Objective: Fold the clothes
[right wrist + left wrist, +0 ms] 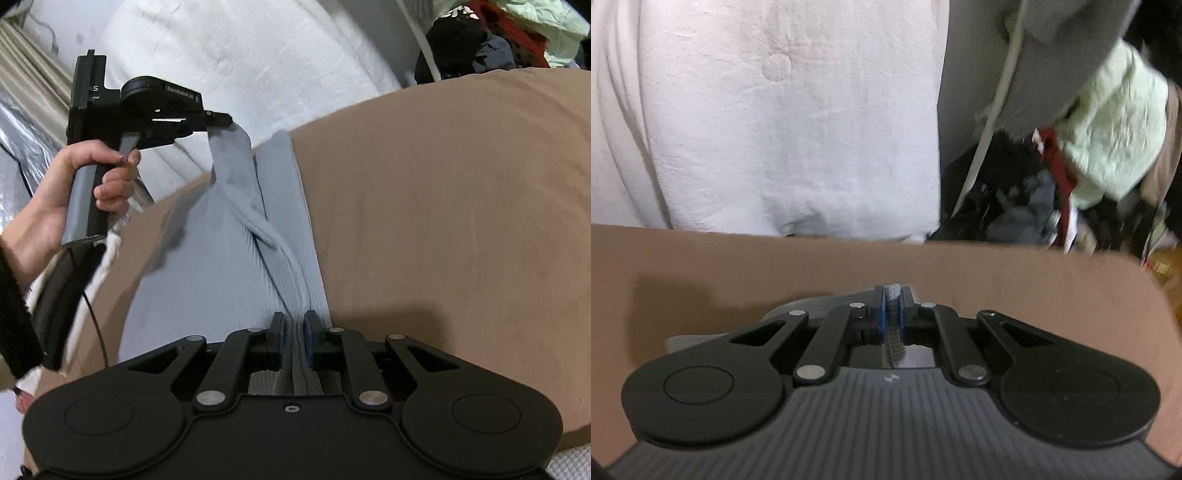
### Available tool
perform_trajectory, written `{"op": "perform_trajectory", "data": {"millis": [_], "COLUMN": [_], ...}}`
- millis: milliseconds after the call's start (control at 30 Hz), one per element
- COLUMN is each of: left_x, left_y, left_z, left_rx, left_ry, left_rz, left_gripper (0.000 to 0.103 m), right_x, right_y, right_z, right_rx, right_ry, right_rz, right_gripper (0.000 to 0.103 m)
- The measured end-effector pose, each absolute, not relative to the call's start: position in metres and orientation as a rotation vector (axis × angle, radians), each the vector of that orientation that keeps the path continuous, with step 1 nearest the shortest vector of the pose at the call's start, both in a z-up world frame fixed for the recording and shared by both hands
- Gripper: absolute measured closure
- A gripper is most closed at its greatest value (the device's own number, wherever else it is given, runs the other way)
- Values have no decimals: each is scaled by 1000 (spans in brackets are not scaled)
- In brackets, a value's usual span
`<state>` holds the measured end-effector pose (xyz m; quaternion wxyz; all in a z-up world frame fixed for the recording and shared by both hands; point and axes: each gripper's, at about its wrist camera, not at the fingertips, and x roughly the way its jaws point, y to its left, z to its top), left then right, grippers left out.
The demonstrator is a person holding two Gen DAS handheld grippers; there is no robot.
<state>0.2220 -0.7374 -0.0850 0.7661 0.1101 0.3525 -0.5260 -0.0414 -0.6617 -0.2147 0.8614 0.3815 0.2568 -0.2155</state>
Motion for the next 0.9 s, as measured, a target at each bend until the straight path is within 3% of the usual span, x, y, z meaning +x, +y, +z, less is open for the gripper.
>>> {"op": "perform_trajectory", "data": {"millis": [100, 167, 200, 233, 267, 367, 600, 900], "left_x": [218, 214, 212, 210, 209, 205, 245, 336], "left_y": [-746, -751, -755, -758, -760, -743, -667, -573], "left_z": [-73, -67, -65, -64, -63, -61, -79, -139], "left_rx": [161, 132, 146, 169, 193, 221, 353, 53], "left_ry": [725, 699, 691, 696, 703, 667, 655, 975], "left_rz": [-1142, -1131, -1093, -1058, -1025, -1050, -957, -883], "left_gripper": [96, 90, 80, 48, 36, 36, 36, 36], "right_x": [-38, -37, -37, -37, -38, -37, -49, -58], "right_y": [-659, -658, -657, -657, -656, -654, -662, -672], "right_z": [-218, -219, -220, -220, -220, -218, -215, -222], "right_rx": [752, 732, 730, 729, 727, 689, 739, 872], "right_ry": [557, 565, 569, 573, 577, 605, 604, 572], "right_rz": [-458, -459, -464, -469, -474, -517, -567, -536], "right_gripper": [87, 87, 87, 87, 88, 92, 89, 82]}}
